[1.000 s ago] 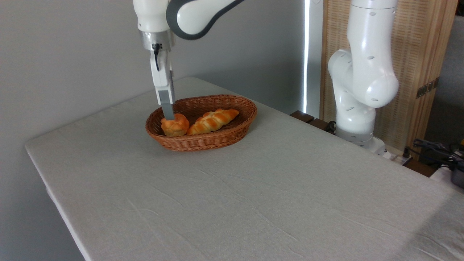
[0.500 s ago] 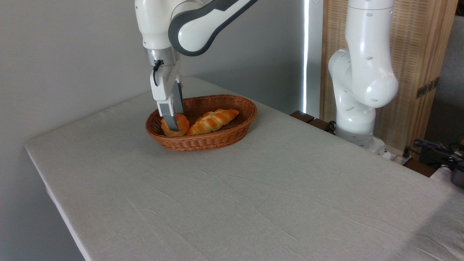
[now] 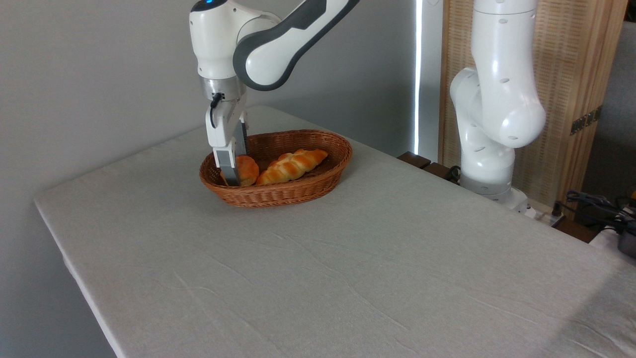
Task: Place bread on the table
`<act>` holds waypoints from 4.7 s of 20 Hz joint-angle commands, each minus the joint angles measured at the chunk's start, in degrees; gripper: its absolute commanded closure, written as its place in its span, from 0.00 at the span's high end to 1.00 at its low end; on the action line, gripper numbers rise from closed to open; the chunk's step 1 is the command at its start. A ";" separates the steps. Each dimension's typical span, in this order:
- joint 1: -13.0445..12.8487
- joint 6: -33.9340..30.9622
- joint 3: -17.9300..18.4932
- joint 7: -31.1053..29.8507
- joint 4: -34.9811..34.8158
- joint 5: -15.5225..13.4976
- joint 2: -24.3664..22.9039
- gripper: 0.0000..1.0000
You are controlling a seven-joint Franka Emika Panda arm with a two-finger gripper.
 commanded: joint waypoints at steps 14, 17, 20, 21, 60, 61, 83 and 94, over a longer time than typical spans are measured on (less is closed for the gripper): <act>0.80 -8.01 0.88 0.27 1.98 -0.82 -2.11 0.37; 2.03 -18.39 2.02 0.18 7.78 -0.82 -2.21 0.37; 3.44 -29.20 4.12 -0.44 14.45 -0.56 -2.65 0.37; 3.44 -31.23 5.87 -0.44 16.56 -0.65 -2.65 0.37; 18.28 -32.66 13.10 -11.05 29.59 6.30 2.81 1.00; 18.64 -32.66 12.92 -13.42 29.85 6.21 2.63 1.00; 24.45 -34.77 8.53 -17.57 31.97 6.73 1.31 1.00; 24.45 -36.79 8.96 -13.89 31.97 6.65 1.40 1.00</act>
